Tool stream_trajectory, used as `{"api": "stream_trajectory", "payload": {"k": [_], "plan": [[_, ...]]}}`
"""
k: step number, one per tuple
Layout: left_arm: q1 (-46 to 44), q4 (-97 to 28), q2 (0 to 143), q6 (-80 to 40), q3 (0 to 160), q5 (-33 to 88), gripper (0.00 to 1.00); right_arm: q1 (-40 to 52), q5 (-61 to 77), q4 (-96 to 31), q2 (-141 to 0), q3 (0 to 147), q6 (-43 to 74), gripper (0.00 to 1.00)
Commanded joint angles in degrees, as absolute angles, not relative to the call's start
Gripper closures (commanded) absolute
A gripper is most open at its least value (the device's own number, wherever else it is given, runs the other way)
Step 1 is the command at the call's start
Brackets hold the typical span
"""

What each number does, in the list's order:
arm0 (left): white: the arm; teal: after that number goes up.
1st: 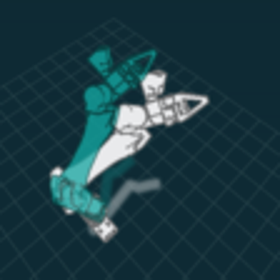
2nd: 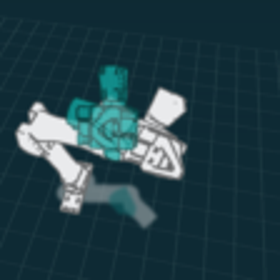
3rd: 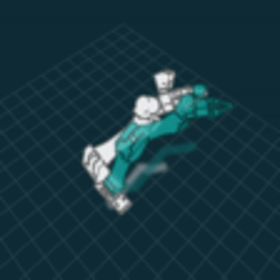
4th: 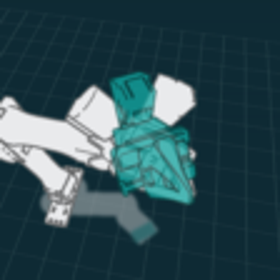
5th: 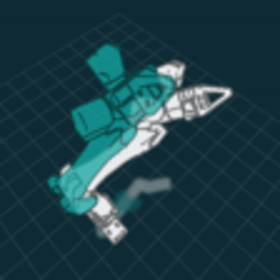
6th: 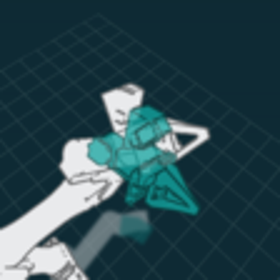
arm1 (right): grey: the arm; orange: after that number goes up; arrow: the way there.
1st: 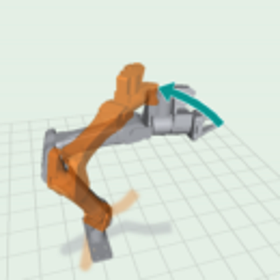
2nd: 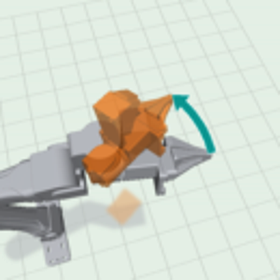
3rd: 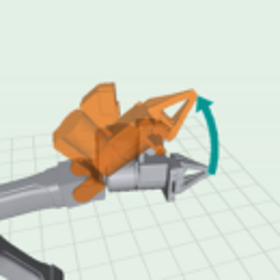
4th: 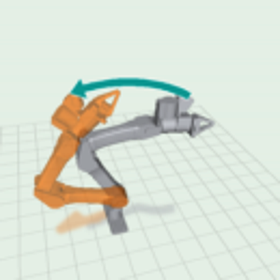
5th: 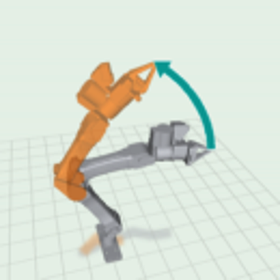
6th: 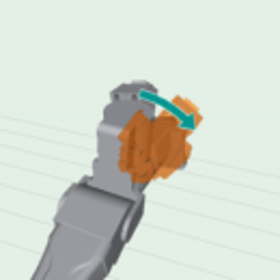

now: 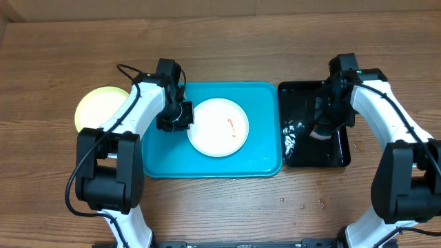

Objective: Clean dirty plates on tray and stack at the side
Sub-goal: 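Rub the held sponge in the black tray's water with the right gripper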

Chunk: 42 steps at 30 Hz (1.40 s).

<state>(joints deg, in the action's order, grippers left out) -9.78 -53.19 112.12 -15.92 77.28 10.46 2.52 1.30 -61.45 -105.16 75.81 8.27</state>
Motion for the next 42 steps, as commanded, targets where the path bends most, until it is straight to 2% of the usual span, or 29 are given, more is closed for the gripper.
{"api": "stream_trajectory", "payload": {"k": [1,3,6,16,20,42], "plan": [[-10.3,-52.2,111.4,-15.9,75.2,10.0,0.83,2.6,1.8,-61.5,-104.5,77.6,7.6,0.96],[-10.3,-51.0,111.4,-15.9,74.1,10.1,0.85,2.6,1.8,-61.5,-104.5,77.6,7.6,0.96],[-10.3,-50.5,111.4,-15.9,73.5,10.1,0.96,2.6,1.8,-61.5,-104.5,77.6,7.4,0.96],[-10.3,-50.1,111.4,-15.9,73.5,10.6,0.96,2.7,3.9,-63.0,-104.5,76.4,5.7,0.96],[-10.3,-50.1,111.4,-15.9,73.5,10.6,0.96,2.7,1.7,-62.0,-104.5,76.4,9.5,0.96],[-10.3,-49.4,111.4,-15.9,73.5,10.5,0.96,4.0,1.4,-65.9,-104.5,77.9,5.5,0.96]]}}
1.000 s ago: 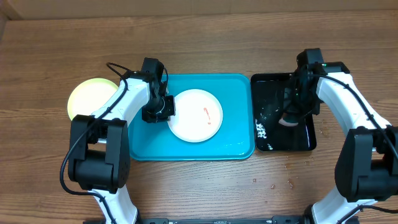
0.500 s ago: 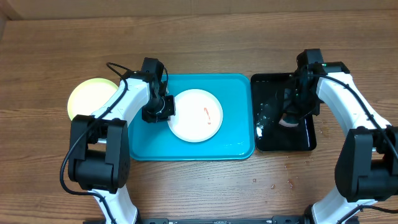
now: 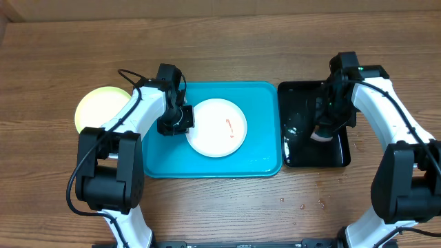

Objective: Clean dirty plates on tray and stack at the side
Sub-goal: 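Rub the held sponge in the black tray's water with the right gripper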

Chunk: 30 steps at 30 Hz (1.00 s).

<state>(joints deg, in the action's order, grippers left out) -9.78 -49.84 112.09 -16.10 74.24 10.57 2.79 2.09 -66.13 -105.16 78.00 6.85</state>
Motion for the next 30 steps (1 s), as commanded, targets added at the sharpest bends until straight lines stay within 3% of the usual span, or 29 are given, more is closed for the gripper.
{"api": "stream_trajectory", "payload": {"k": [1,9,16,25,30], "plan": [[-10.3,-49.3,111.4,-15.9,73.5,10.5,0.96,4.4,1.2,-65.8,-104.5,77.9,5.4,0.96],[-10.3,-49.0,111.4,-15.4,73.5,10.5,0.96,5.8,2.8,-74.5,-104.2,89.4,3.6,0.96],[-10.3,-48.4,111.4,-15.4,73.5,10.6,0.96,9.9,14.4,-78.3,-104.2,99.0,2.8,0.96],[-10.3,-48.1,111.4,-15.5,73.5,10.6,0.96,23.9,17.6,-71.5,-105.2,98.6,6.2,0.97],[-10.3,-48.1,111.4,-15.5,73.5,10.6,0.96,32.1,9.3,-68.0,-107.6,98.6,10.6,0.96]]}}
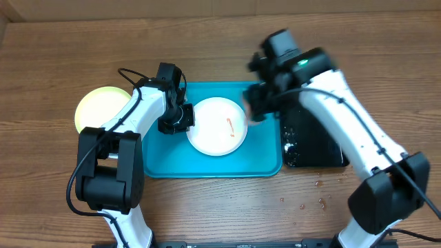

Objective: Clean dirty plates on tray and stack at the side
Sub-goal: 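Rub the held sponge in the black tray's water with the right gripper, then scrub the white plate with the sponge in the right gripper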

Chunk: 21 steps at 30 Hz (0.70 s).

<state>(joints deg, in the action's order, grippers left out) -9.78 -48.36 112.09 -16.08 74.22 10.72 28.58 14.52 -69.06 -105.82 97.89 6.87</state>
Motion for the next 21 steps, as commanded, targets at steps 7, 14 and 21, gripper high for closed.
{"api": "stream_trajectory", "payload": {"k": [7,14,21], "plan": [[-10.3,-48.2,111.4,-15.5,73.5,10.6,0.96,37.8,1.9,-64.9,-113.6,98.6,13.9,0.96],[-10.3,-48.4,111.4,-15.5,73.5,10.6,0.96,37.7,-4.3,-61.9,-119.3,98.6,16.6,0.96],[-10.3,-48.4,111.4,-15.5,73.5,10.6,0.96,36.9,-4.5,-61.5,-121.1,98.6,17.5,0.96]]}}
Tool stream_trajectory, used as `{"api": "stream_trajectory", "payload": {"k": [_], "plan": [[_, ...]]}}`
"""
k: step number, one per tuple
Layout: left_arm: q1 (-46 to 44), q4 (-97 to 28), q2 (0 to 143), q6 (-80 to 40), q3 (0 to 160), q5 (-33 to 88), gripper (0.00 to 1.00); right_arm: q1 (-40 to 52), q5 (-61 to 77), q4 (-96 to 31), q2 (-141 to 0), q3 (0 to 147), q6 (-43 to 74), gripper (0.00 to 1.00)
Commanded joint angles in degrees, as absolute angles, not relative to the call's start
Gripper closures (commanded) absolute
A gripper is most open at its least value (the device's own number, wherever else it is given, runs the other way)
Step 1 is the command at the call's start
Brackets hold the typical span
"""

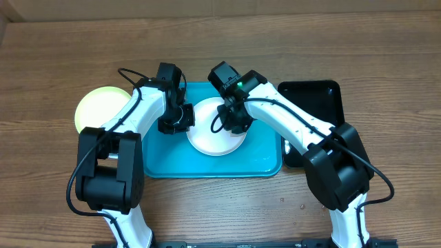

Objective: Clean dirty plates on tray and stack at the side
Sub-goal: 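Scrub the white plate with the sponge in the right gripper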

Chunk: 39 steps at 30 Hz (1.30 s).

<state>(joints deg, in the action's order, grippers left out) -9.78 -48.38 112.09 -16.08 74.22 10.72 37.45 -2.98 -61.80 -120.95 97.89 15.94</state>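
Observation:
A white plate (207, 138) with a red smear lies in the middle of the teal tray (262, 162). My left gripper (185, 118) is at the plate's left rim and looks shut on it. My right gripper (235, 127) points down onto the right half of the plate, over the smear. Its fingers are mostly hidden under the wrist, and the sponge it holds barely shows. A pale yellow plate (96, 107) lies on the table left of the tray.
A black basin (318, 103) with water in it stands right of the tray, with the right arm crossing over its near left part. Water drops speckle the wood (310, 203) in front of the basin.
My right gripper has moved further left, from the tray's right edge onto the white plate's right half. The left gripper and the plate have not moved.
My right gripper first stood in the black basin on a pale sponge while the left held the white plate's rim. It stayed there at the second moment. Then it was at the tray's right edge, and now it is on the plate, with the sponge gone from the basin.

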Motion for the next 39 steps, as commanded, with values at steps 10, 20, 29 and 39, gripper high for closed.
{"api": "stream_trajectory", "payload": {"k": [10,20,29,39], "plan": [[-10.3,-48.6,111.4,-15.5,73.5,10.6,0.96,36.7,-4.3,-59.6,-124.3,98.2,18.4,0.96],[-10.3,-48.6,111.4,-15.4,73.5,10.6,0.96,36.7,-1.1,-54.8,-124.6,92.8,21.6,0.96],[-10.3,-48.6,111.4,-15.4,73.5,10.6,0.96,36.7,8.3,-49.7,-124.6,84.5,23.8,0.96],[-10.3,-48.4,111.4,-15.7,73.5,10.6,0.96,37.4,23.9,-48.8,-124.5,84.6,22.4,0.96]]}}
